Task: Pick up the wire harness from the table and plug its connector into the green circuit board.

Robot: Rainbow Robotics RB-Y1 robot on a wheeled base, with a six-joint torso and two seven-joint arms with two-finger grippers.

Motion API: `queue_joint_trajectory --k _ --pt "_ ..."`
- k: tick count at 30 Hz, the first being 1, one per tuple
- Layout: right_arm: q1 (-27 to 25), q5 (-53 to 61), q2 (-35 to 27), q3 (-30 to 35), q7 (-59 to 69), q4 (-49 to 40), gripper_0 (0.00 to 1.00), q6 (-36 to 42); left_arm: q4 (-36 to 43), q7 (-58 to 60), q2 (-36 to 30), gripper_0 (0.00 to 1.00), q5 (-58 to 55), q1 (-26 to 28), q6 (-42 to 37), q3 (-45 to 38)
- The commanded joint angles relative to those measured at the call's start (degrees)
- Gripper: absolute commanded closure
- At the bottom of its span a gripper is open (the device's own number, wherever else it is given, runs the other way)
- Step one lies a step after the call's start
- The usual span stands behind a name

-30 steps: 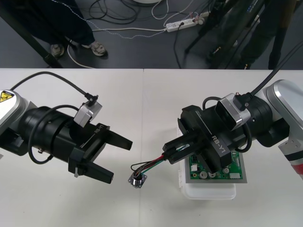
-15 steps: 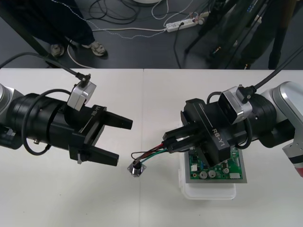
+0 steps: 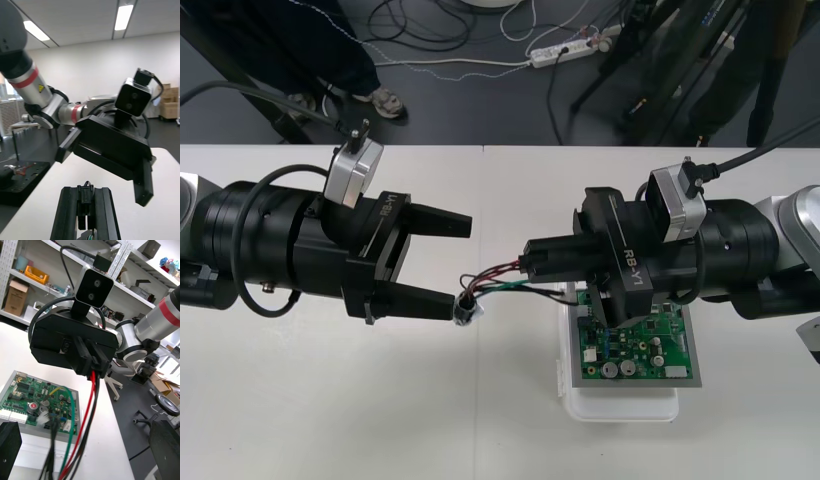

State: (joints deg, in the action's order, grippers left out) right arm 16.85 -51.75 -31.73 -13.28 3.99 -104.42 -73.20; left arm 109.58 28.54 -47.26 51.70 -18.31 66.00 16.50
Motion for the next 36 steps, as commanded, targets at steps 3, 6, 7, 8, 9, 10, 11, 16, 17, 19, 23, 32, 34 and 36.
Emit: queue_joint_trajectory --k 3,6,7,8,9,10,11,16,17,19,23,32,34,36 --pt "-4.3 -4.1 -3.3 4.0 2.3 -8.5 1.00 7.0 2.6 -6.4 -1.7 0.00 -1.2 -2.4 -3.2 -1.2" --pt "-5.4 -4.1 -3.5 4.1 3.0 -9.6 1.00 8.4 2.5 -7.2 -1.5 0.00 -1.5 -2.5 -3.2 -0.7" --pt "-5.6 -4.1 -3.4 4.2 3.0 -9.8 1.00 8.6 2.6 -7.4 -1.5 0.00 -1.5 -2.5 -3.2 -0.5" --pt "-6.0 -4.1 -3.5 4.3 3.0 -10.3 1.00 8.9 2.5 -8.4 -1.3 0.00 -1.6 -2.6 -3.5 -0.2" --pt "-6.3 -4.1 -3.4 4.5 3.0 -10.8 1.00 9.3 2.6 -9.9 -1.3 0.00 -1.5 -2.6 -3.7 -0.2" --pt "-6.5 -4.1 -3.4 4.6 3.0 -11.0 1.00 9.4 2.6 -10.7 -1.2 0.00 -1.6 -2.6 -3.7 -0.1" --pt "-6.9 -4.1 -3.4 4.9 3.0 -11.7 1.00 9.8 2.5 -12.1 -1.2 0.00 -1.6 -2.6 -3.8 0.1" --pt "-8.7 -4.1 -3.4 5.6 3.0 -14.3 1.00 11.5 2.6 -16.5 -1.2 0.00 -1.8 -2.6 -3.7 0.7" --pt "-8.9 -4.1 -3.5 5.6 3.0 -15.0 1.00 12.0 2.6 -17.6 -1.1 0.00 -1.8 -2.7 -3.8 0.8" --pt "-9.5 -4.2 -3.8 5.6 3.0 -16.0 1.00 13.0 2.5 -19.2 -1.0 0.00 -1.9 -2.7 -3.8 0.8" --pt "-10.6 -6.0 -5.1 5.7 3.2 -19.5 1.00 16.3 2.5 -21.9 -0.9 0.00 -2.7 -2.9 -3.8 1.5" --pt "-11.0 -6.3 -5.6 5.7 5.2 -20.6 1.00 17.6 2.6 -25.8 -0.6 0.00 -4.4 -3.3 -4.4 2.4" --pt "-10.9 -6.2 -5.6 5.7 5.6 -20.6 1.00 17.7 2.6 -25.9 -0.3 0.00 -4.5 -3.4 -4.4 2.4" --pt "-10.9 -6.2 -5.5 5.7 6.0 -20.6 1.00 17.7 2.5 -26.1 0.2 0.00 -4.5 -3.5 -4.4 2.4"
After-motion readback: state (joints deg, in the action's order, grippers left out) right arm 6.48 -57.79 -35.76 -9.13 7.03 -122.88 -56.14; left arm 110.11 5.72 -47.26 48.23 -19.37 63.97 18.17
